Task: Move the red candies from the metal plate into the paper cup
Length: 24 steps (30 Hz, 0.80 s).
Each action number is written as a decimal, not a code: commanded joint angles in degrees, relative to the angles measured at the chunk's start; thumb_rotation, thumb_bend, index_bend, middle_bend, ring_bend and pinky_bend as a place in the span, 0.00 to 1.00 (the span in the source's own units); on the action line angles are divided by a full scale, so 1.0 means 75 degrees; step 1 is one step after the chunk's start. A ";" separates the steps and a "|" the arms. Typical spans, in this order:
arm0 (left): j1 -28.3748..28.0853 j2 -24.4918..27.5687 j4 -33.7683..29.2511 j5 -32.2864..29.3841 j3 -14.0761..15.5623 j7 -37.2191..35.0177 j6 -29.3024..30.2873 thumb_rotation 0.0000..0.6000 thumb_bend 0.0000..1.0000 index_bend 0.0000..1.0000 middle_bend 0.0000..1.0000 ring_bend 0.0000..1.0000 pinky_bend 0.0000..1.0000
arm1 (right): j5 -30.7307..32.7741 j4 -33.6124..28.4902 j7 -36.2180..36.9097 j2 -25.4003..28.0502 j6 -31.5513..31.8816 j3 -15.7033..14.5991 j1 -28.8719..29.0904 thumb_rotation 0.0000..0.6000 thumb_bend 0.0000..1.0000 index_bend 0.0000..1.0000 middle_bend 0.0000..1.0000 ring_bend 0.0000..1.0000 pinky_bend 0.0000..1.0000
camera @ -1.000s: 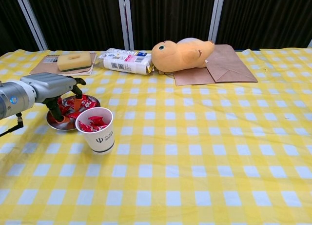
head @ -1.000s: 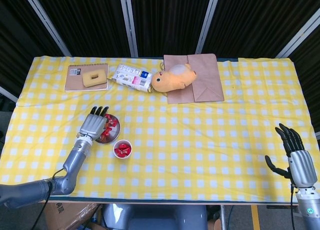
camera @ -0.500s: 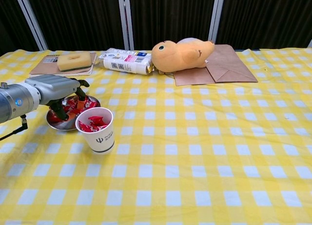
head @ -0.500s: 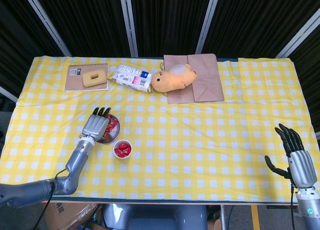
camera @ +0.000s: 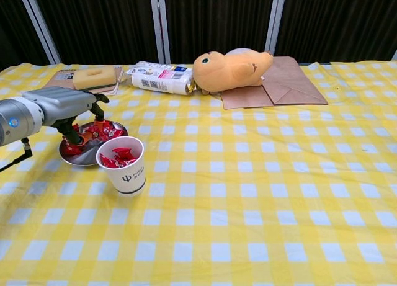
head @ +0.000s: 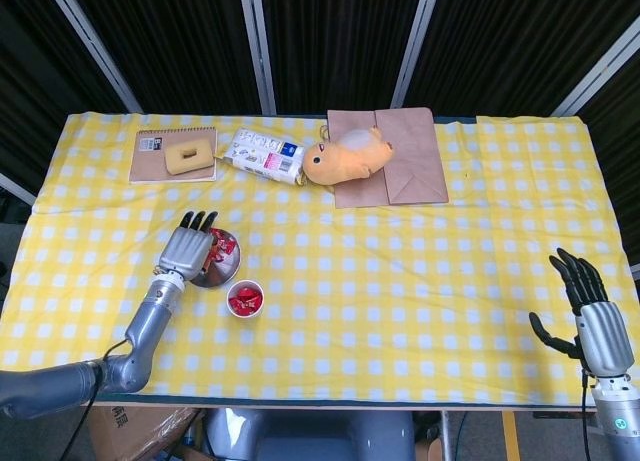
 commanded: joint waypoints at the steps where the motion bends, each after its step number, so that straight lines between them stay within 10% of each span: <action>1: 0.0137 0.0394 -0.0447 0.0265 -0.0042 -0.0179 0.0251 1.00 0.54 0.49 0.00 0.00 0.00 | -0.0005 -0.0002 -0.0005 -0.0003 0.0004 0.0001 0.0003 1.00 0.42 0.00 0.00 0.00 0.00; 24: 0.0388 0.1365 -0.3217 0.2116 0.0302 -0.0540 0.0614 1.00 0.53 0.49 0.00 0.00 0.00 | -0.0011 0.0025 -0.0079 -0.0036 0.0048 0.0013 0.0000 1.00 0.42 0.00 0.00 0.00 0.00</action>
